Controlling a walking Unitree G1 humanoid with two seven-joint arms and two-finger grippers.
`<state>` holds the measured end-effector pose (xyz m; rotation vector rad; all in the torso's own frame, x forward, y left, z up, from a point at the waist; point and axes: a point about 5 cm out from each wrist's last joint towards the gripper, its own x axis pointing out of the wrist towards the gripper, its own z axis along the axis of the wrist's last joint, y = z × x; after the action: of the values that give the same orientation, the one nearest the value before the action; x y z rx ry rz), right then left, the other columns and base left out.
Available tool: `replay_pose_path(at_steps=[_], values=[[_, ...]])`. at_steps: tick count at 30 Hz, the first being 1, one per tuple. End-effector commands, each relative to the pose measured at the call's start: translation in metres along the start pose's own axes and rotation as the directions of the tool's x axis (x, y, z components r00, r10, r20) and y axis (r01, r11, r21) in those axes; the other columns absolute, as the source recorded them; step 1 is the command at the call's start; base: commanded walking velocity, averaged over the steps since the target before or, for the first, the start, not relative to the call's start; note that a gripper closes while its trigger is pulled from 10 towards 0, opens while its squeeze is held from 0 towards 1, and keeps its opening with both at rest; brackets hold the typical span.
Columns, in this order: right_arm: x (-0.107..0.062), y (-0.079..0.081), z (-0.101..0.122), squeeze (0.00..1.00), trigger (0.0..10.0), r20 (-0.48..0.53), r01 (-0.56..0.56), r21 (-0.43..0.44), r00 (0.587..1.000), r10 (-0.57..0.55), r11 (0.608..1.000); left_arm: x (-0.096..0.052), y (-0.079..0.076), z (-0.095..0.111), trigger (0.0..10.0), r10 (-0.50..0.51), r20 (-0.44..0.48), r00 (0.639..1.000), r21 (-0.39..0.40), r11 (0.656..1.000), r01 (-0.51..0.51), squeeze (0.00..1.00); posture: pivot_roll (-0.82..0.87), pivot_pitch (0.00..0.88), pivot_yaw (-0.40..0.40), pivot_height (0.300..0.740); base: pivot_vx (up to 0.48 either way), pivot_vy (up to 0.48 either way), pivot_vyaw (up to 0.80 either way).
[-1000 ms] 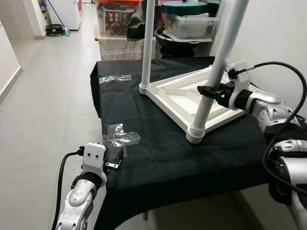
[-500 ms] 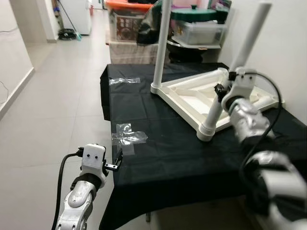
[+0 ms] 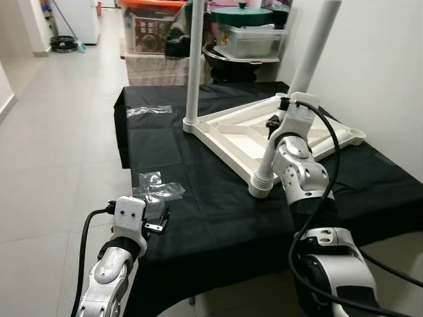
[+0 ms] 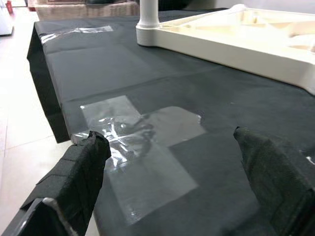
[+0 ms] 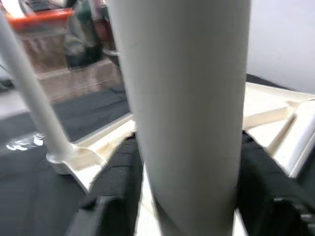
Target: Building children table
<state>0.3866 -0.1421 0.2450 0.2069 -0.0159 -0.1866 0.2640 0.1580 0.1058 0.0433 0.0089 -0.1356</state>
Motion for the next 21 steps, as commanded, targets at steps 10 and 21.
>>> replay_pose_path(at_steps=[10,21], values=[[0.003,-0.035,0.031,0.00,10.0,0.094,-0.119,-0.052,0.988,0.123,0.992,-0.002,-0.003,-0.005,10.0,-0.009,-0.015,1.000,0.003,1.000,0.009,0.00,0.05,0.000,-0.104,0.740,0.000,0.000,0.00],[0.000,-0.050,0.023,0.00,10.0,-0.135,-0.732,-0.162,0.680,0.720,0.661,0.002,-0.005,-0.004,10.0,-0.028,-0.013,1.000,0.002,1.000,0.028,0.00,0.04,0.000,-0.103,0.740,0.000,0.000,0.00]])
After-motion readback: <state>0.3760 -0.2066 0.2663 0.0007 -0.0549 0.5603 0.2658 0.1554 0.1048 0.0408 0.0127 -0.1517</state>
